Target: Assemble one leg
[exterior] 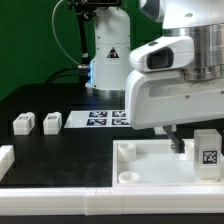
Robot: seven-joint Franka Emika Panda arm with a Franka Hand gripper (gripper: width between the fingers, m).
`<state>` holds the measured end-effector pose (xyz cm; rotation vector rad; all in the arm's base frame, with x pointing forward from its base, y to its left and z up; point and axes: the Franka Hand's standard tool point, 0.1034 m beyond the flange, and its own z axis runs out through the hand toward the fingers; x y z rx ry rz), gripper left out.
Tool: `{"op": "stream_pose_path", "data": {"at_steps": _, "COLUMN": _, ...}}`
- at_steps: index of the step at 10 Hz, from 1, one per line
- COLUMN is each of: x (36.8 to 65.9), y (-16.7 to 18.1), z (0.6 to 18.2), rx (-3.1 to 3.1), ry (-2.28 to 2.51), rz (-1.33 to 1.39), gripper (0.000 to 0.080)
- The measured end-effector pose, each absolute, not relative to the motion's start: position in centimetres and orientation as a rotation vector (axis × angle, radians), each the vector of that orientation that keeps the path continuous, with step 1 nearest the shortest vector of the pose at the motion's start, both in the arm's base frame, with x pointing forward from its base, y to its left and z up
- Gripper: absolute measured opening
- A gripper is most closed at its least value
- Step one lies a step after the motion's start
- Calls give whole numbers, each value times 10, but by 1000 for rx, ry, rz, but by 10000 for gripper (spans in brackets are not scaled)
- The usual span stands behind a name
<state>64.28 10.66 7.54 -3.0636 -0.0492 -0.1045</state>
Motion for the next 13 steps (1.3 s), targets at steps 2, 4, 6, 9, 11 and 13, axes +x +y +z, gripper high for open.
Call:
{"op": "stream_pose_path", "data": {"at_steps": 2, "x": 642, "y": 109, "z": 75, "rx": -3036, "ry": 253, "rz": -88, "gripper": 292}}
{"op": "stream_pose_path", "data": {"at_steps": 4, "x": 644, "y": 112, "z": 73, "rx": -2964, "ry": 682, "rz": -63, "gripper": 293}}
{"op": "stream_pose_path", "data": {"at_steps": 6, "x": 643, "y": 111, "z": 72, "rx": -2746, "ry": 1328, "rz": -32, "gripper": 293}}
{"op": "stream_pose_path", "data": {"at_steps": 9, "x": 639, "y": 120, "z": 71, "rx": -2195, "ry": 2087, "rz": 23, "gripper": 294}}
{"op": "stream_pose_path", "data": {"at_steps": 11, "x": 639, "y": 120, "z": 71, "rx": -2077, "ry": 2220, "rz": 3, "gripper": 294}}
{"op": "stream_pose_path", "data": {"at_steps": 13, "x": 638, "y": 121, "z": 71, "rx": -2217, "ry": 2084, "rz": -8, "gripper": 451}}
